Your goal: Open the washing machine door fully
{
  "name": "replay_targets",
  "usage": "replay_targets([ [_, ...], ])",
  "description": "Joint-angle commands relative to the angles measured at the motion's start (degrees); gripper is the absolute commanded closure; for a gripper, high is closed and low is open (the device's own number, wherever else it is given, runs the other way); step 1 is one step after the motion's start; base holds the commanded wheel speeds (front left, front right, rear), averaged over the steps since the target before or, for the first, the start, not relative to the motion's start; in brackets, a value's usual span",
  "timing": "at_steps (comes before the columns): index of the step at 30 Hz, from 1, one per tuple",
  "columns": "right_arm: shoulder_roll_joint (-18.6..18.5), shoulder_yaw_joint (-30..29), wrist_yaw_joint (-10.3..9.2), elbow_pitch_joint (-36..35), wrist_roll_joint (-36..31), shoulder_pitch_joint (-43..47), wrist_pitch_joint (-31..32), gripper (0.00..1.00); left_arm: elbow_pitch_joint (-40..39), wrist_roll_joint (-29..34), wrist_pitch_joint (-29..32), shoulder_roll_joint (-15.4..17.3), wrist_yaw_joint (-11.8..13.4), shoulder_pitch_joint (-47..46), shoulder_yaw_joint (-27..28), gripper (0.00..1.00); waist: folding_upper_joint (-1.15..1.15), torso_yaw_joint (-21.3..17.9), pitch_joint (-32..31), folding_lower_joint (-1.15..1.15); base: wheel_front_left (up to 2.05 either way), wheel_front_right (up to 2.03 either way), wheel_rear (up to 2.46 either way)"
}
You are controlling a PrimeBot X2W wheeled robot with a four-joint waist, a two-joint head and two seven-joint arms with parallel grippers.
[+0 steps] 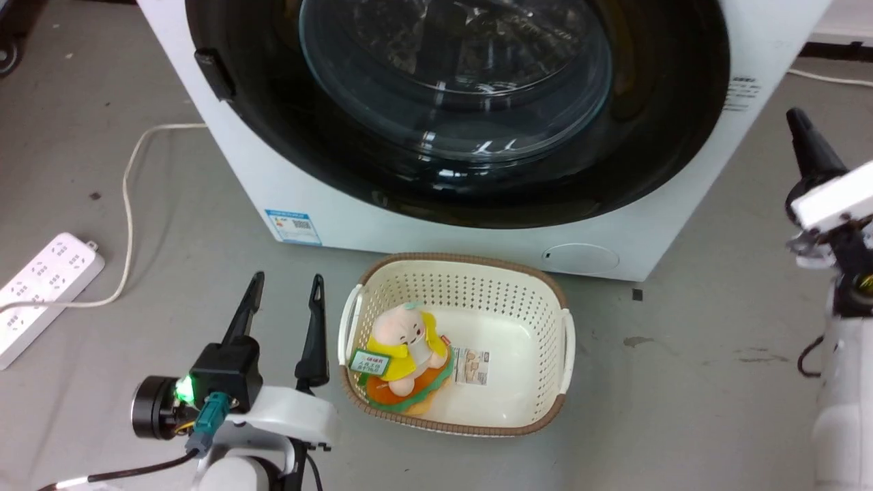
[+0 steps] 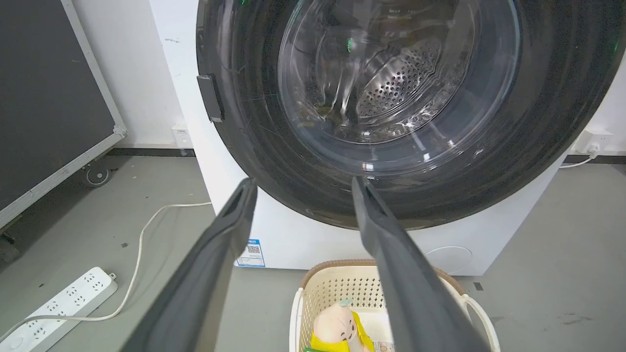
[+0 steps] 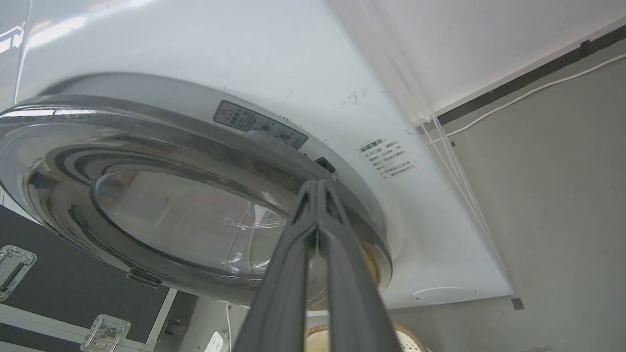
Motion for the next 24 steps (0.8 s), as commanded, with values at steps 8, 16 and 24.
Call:
replay_targets([
  [8, -2.3, -4.4, 0.00, 8.2, 1.2, -10.0, 6.4, 1.00, -0.2, -0.7, -1.4, 0.0, 0.7, -2.0, -0.9, 0.00, 0.00, 1.7, 2.3, 0.00, 0.00, 0.00, 0.00],
  [16, -3.4, -8.9, 0.00, 16.3, 1.3, -18.1, 11.9, 1.00, 0.0, -1.3, -2.4, 0.0, 1.3, -3.1, -1.8, 0.00, 0.00, 3.2, 4.0, 0.00, 0.00, 0.00, 0.00],
  [24, -4.1, -12.4, -0.01, 21.8, 1.5, -24.3, 16.1, 1.00, 0.1, -1.7, -3.2, 0.1, 1.8, -4.0, -2.5, 0.00, 0.00, 4.3, 5.3, 0.00, 0.00, 0.00, 0.00],
])
